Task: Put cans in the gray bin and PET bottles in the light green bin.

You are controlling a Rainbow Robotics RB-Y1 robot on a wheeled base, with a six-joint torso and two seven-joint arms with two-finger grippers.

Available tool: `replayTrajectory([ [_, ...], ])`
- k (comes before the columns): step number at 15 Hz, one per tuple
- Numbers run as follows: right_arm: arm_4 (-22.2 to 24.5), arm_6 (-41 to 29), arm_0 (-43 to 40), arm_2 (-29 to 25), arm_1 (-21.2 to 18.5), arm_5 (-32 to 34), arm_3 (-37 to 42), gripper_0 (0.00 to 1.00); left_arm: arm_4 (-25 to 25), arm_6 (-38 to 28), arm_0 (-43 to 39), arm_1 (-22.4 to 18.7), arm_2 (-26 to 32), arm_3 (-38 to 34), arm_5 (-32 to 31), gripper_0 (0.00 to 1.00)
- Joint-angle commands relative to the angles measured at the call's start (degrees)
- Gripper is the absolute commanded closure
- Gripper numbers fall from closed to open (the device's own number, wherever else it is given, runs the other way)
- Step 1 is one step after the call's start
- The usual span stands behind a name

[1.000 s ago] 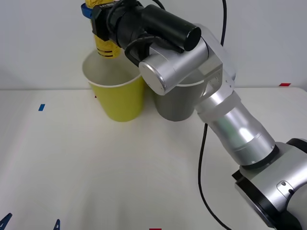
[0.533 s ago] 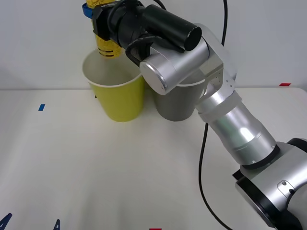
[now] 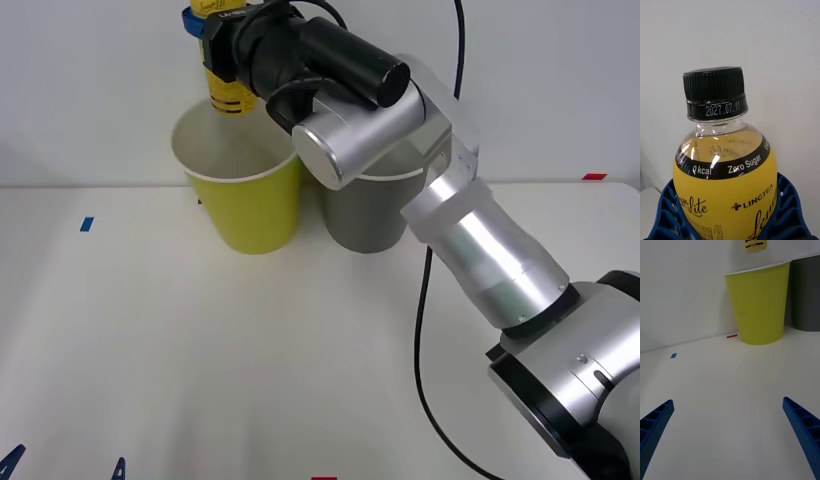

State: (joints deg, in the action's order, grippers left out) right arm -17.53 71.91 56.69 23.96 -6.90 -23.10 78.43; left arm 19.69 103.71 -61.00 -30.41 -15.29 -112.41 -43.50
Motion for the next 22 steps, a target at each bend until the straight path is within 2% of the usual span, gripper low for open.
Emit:
replayTrajectory([
  [1,-0.8,-0.3,0.6,0.0,-0.1,0.2,-0.3,1.00,0.0,0.0,0.0,0.0,0.0,0.0,0.0,0.00],
  [3,-1.5,-0.4,1.1,0.0,-0.1,0.2,-0.2,1.00,0.0,0.0,0.0,0.0,0.0,0.0,0.0,0.00],
  [4,-1.6,-0.3,1.0,0.1,0.0,0.2,-0.2,0.94,0.0,0.0,0.0,0.0,0.0,0.0,0.0,0.00],
  [6,-1.6,0.0,1.1,0.0,-0.1,0.2,-0.2,0.75,0.0,0.0,0.0,0.0,0.0,0.0,0.0,0.00],
  [7,-1.6,0.0,1.0,0.0,-0.1,0.2,-0.2,0.24,0.0,0.0,0.0,0.0,0.0,0.0,0.0,0.00],
  [8,-1.6,0.2,1.1,0.0,-0.1,0.2,-0.2,0.00,0.0,0.0,0.0,0.0,0.0,0.0,0.0,0.00],
  [22,-0.3,1.7,1.6,0.0,0.3,0.2,0.2,0.00,0.0,0.0,0.0,0.0,0.0,0.0,0.0,0.00],
])
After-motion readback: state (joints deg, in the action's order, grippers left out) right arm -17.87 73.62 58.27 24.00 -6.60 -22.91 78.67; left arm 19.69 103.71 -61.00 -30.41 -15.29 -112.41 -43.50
